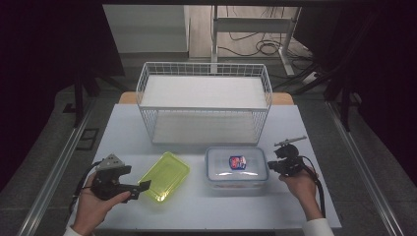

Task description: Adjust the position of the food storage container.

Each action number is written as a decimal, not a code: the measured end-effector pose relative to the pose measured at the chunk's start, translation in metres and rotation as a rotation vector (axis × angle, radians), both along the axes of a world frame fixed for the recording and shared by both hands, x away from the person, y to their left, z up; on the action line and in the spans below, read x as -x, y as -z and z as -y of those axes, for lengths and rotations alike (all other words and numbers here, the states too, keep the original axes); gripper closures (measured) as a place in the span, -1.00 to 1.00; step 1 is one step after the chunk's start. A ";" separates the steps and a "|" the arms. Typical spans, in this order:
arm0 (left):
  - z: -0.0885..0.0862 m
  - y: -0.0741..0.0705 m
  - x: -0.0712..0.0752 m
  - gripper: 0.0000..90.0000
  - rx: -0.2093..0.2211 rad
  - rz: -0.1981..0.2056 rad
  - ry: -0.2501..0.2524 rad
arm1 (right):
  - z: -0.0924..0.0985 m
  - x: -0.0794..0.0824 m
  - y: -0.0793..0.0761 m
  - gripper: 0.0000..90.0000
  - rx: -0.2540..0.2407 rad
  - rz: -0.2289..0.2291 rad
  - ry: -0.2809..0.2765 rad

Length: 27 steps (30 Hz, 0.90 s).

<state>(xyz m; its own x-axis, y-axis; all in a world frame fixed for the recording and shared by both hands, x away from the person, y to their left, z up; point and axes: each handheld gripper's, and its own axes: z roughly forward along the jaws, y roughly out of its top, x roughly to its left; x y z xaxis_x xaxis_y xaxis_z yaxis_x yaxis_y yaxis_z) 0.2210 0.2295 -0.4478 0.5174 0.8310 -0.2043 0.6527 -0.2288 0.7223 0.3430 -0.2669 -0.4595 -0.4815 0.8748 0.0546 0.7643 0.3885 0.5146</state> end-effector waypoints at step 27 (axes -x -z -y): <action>0.010 0.003 -0.001 -0.77 0.059 -0.008 0.009 | 0.018 0.058 -0.033 -0.03 -0.136 0.075 -0.058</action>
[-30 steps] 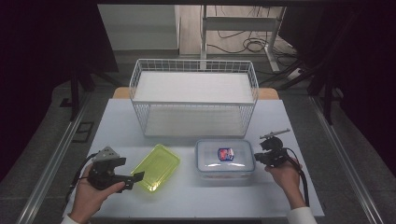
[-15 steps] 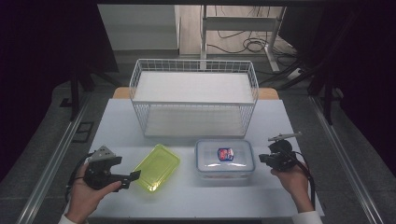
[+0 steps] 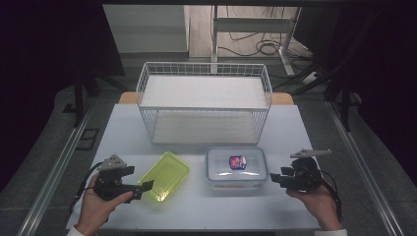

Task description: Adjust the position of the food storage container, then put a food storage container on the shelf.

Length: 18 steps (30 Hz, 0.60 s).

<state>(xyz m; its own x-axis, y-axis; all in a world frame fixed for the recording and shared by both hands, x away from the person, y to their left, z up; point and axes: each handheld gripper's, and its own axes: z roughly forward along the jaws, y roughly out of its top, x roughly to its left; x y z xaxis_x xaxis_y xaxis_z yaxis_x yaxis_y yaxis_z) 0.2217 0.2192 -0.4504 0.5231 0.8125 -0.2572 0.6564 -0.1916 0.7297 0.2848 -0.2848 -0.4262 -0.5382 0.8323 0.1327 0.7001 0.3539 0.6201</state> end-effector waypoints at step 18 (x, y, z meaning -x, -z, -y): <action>0.008 0.000 -0.005 -0.74 0.098 -0.047 0.032 | -0.006 -0.001 -0.005 -0.31 -0.065 0.005 -0.044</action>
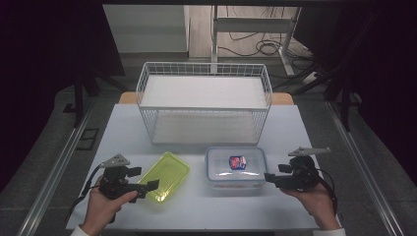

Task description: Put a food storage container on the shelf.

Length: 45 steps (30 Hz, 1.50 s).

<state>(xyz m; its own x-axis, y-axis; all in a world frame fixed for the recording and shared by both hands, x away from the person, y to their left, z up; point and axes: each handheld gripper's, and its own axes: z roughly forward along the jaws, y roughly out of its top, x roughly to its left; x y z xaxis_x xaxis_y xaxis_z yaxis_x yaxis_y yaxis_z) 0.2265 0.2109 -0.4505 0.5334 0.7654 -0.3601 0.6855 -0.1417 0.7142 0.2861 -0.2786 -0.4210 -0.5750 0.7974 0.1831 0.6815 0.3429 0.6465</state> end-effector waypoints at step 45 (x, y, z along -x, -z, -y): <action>0.127 0.025 -0.105 -0.63 0.233 -0.355 0.162 | 0.003 -0.008 0.003 -0.34 0.001 -0.013 0.029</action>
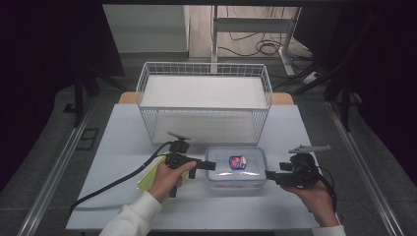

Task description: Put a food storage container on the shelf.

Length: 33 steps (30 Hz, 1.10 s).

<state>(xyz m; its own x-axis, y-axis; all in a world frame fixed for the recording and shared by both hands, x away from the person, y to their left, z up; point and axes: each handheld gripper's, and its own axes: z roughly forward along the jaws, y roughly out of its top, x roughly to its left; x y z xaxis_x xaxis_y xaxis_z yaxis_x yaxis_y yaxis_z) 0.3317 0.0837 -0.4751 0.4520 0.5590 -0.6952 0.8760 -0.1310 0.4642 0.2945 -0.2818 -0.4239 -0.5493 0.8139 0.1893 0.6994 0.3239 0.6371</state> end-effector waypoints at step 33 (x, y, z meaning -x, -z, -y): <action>0.013 0.027 -0.014 -0.68 0.014 -0.062 0.012 | 0.012 -0.020 0.011 -0.48 -0.129 -0.041 0.020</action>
<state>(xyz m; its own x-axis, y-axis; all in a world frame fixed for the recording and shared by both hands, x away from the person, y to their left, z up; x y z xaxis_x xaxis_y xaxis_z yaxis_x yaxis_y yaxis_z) 0.3454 0.0704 -0.5022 0.4145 0.5438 -0.7297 0.9014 -0.1354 0.4112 0.3143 -0.2936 -0.4353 -0.5231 0.7918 0.3153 0.7312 0.2269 0.6434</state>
